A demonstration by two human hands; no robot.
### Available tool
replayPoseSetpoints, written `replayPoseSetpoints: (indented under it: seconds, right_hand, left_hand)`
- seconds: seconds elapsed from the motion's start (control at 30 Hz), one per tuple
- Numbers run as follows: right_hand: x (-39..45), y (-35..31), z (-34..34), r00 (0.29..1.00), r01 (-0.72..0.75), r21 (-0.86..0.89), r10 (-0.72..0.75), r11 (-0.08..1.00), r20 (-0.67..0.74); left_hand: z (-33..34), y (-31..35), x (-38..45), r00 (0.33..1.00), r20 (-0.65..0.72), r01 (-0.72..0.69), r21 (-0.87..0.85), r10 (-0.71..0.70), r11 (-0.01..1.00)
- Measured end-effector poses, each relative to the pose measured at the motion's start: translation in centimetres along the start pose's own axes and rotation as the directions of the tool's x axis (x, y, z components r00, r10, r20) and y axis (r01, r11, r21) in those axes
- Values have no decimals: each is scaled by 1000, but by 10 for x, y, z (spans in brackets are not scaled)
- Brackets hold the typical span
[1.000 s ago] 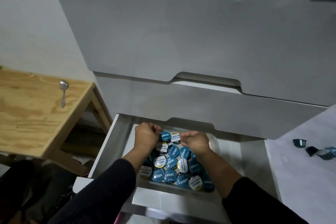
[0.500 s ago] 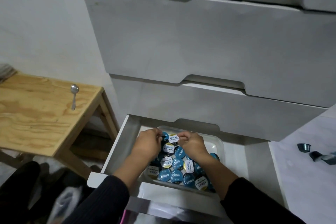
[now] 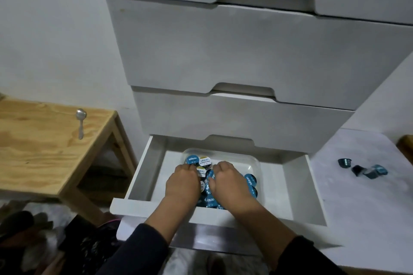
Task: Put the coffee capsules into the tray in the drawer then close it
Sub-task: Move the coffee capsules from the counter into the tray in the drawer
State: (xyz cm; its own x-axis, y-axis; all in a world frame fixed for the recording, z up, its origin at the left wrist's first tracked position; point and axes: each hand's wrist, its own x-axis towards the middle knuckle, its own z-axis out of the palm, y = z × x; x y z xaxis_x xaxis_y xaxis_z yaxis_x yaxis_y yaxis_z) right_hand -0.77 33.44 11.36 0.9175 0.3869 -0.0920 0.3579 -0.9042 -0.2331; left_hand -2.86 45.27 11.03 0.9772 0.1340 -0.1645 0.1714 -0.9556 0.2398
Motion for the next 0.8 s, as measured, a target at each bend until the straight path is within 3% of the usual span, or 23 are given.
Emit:
replayPoseSetpoints:
  seconds: [0.2,0.43,0.8]
  right_hand:
    - [-28,14,-20,985,-75,33,79,997,-151]
    - [-62,57,-38,928,-190,107,214,976,-306]
    - [-97,216,-71,798,-374,181,415,910,-437]
  left_hand:
    - [-7,23,-19,987,-137,-92,-29,87,995]
    - [0,86,-27,934,-235,-295,-80,270,952]
    - [32,243,-10,841,-274,-524,-202,466,827]
